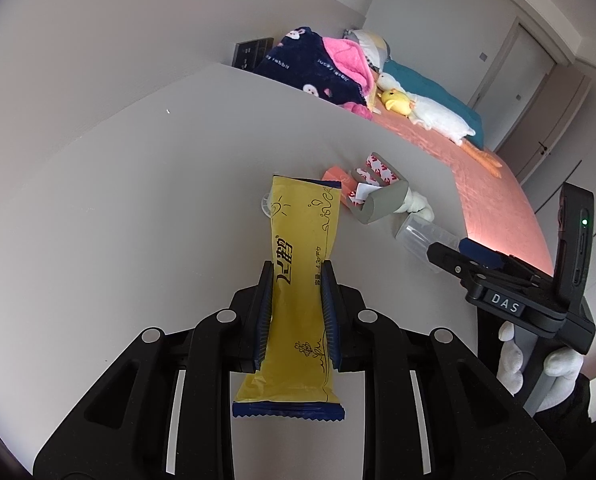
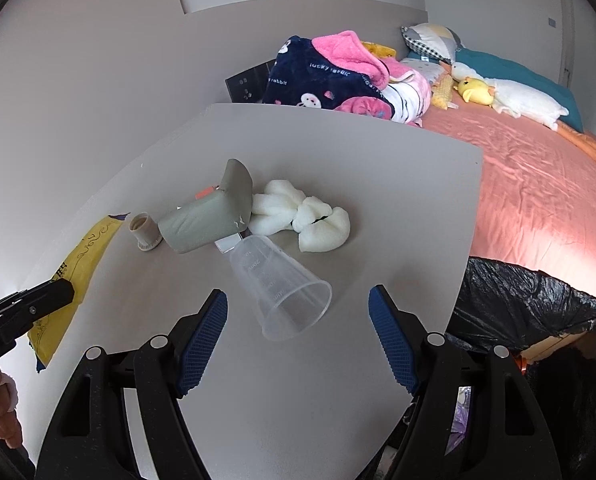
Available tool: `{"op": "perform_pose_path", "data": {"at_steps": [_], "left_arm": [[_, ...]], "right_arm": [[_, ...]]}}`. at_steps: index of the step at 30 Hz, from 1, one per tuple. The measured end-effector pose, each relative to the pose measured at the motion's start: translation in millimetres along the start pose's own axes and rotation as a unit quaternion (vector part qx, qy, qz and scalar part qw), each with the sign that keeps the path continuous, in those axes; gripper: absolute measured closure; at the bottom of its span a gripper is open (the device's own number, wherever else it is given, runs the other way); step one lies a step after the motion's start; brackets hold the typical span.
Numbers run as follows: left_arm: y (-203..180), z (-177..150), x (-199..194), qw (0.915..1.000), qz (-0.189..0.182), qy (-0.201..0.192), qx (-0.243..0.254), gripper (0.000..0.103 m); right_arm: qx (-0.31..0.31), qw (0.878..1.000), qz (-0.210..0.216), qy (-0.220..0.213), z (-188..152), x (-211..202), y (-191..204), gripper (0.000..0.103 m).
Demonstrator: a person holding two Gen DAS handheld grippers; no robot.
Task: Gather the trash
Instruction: 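Grasp the clear plastic cup with the right tool while the left tool holds the wrapper, then carry the wrapper and cup over the trash bin and open both tools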
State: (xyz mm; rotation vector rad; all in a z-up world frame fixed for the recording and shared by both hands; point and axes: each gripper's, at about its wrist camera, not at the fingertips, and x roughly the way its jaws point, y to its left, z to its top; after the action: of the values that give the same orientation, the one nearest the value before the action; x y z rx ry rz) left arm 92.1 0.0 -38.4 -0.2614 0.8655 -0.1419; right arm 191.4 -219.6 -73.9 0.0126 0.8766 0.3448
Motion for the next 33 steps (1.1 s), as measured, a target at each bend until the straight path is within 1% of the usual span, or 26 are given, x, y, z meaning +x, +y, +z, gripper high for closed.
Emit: {"op": "perform_pose_path", "data": {"at_steps": [6, 9, 10, 12, 20, 25, 33], "left_arm": [[3.5, 0.1, 0.3, 1.0000, -0.002, 0.002, -0.006, 0.081], [3.4, 0.2, -1.1, 1.0000, -0.004, 0.002, -0.005, 0.081], [3.5, 0.5, -0.6, 1.0000, -0.007, 0.005, -0.004, 0.081], [4.7, 0.5, 0.0, 0.9999, -0.011, 0.008, -0.008, 0.081], [2.0, 2.9, 0.2, 0.9998, -0.015, 0.008, -0.005, 0.081], [-2.1, 3.1, -0.6, 0.9998, -0.019, 0.008, -0.002, 0.081], [-20.4, -0.2, -4.3, 0.9993, -0.034, 0.004, 0.013, 0.081]], "right_arm": [[-0.040, 0.999, -0.017, 0.002, 5.0, 13.7, 9.8, 0.029], [-0.048, 0.999, -0.005, 0.017, 4.8, 21.7, 11.7, 0.030], [-0.047, 0.999, 0.000, 0.020, 4.1, 23.0, 11.9, 0.033], [-0.049, 0.999, -0.002, 0.018, 1.1, 21.9, 13.3, 0.051], [-0.045, 0.999, 0.014, 0.013, -9.3, 8.4, 17.8, 0.052], [-0.037, 0.999, 0.031, 0.008, -11.4, -7.5, 20.2, 0.052], [-0.034, 0.999, 0.040, -0.007, -21.7, -38.6, 21.4, 0.052]]}}
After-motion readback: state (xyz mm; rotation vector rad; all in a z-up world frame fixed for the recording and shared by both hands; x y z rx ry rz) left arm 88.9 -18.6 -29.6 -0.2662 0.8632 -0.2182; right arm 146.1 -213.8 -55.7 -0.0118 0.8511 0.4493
